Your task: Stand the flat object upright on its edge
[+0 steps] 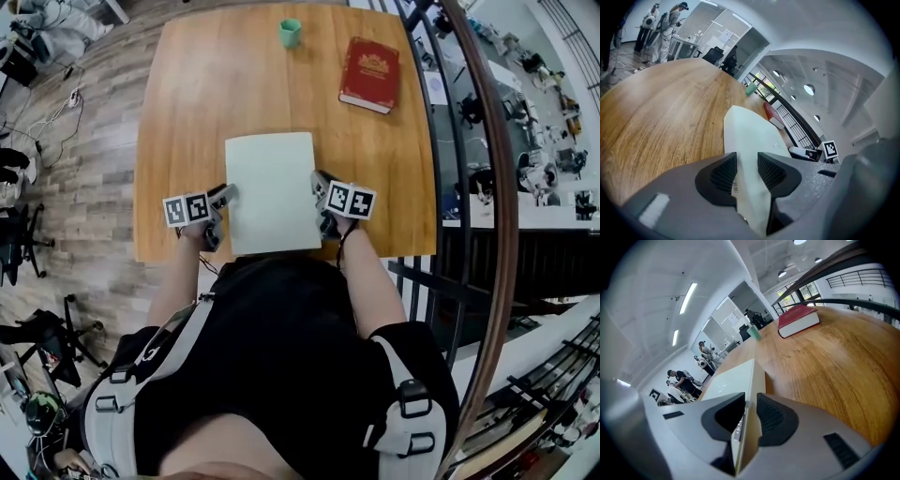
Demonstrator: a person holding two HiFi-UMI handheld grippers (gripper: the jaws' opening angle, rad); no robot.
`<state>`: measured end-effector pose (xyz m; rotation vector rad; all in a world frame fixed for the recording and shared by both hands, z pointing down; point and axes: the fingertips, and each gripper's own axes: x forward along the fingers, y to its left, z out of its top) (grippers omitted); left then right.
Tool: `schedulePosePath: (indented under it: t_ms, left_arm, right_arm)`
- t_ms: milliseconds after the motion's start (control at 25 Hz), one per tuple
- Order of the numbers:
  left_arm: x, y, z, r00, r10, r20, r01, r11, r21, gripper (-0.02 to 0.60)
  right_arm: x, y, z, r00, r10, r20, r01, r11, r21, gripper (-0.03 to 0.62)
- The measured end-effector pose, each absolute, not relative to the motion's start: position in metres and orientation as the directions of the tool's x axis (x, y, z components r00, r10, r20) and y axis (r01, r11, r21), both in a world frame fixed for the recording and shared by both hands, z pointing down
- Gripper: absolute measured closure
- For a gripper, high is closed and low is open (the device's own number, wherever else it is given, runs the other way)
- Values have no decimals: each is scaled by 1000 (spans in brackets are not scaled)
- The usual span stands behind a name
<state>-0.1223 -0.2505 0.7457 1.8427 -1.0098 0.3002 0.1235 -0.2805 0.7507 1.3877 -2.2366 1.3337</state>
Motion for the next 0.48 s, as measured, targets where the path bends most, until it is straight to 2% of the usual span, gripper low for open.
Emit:
schedulePosePath:
  t_ms: [200,240,480]
  left_arm:
    - [-123,-250,746,626,-509,591,-750,-184,636,453]
    - [-123,-250,746,628,-507,591,-749,-185,637,453]
    - [-123,-253,748,633,-503,588,-744,-187,641,453]
  right_arm:
    - [119,-278,750,-599,-613,515,-718,127,-684,529]
    - [117,-277,749,-607,-612,506,-707,126,-696,503]
    - [114,-281,754,-585,-595,551,-756,154,-636,503]
